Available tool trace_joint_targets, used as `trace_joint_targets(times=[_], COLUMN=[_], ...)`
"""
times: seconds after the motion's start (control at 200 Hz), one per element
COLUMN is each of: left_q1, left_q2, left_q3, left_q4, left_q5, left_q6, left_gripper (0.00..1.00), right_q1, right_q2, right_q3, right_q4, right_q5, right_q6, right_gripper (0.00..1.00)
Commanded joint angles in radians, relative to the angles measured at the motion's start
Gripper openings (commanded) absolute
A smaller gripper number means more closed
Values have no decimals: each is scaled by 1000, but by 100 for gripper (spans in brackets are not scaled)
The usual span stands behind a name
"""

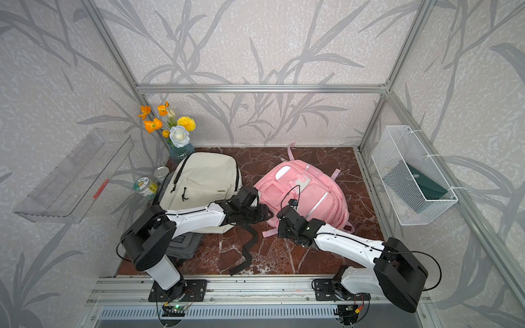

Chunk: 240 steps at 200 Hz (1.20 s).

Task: Zip up the backpack
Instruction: Zip the zipper on the backpack.

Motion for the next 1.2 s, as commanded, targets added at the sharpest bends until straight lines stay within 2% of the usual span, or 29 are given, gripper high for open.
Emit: trace_joint_targets(times=[0.0,0.245,0.385,0.425,0.495,0.575,0.7,0.8,0.995,1.194], left_q1=[-23,-23,-39,-38,-38,-36,-38,-38,-37,-37], left_q2=[13,73,49,16,-70,-167,-253,-200,-60,18], left_q3=[18,15,4,-8,-10,-35,-66,-9,19,18], left_q4=[110,218,244,226,54,-57,-42,-39,61,91], left_q5=[44,71,72,59,-42,-124,-124,-79,-32,-68], left_q6=[-58,-135,-193,-196,-140,-111,-154,-153,-189,-211], left_gripper=[61,61,58,58,60,61,60,60,59,58], right_q1=[27,53,58,59,59,60,60,61,71,82], right_q2=[-34,-32,-18,-15,-12,-11,-7,-13,-22,-16], right_q3=[-2,3,10,11,11,9,7,10,29,32], right_q4=[33,52,52,47,36,41,53,65,55,66], right_q5=[5,11,21,30,44,51,37,31,37,33], right_q6=[-19,-25,-30,-30,-30,-29,-38,-44,-57,-56], right_gripper=[0,0,0,0,0,0,0,0,0,0])
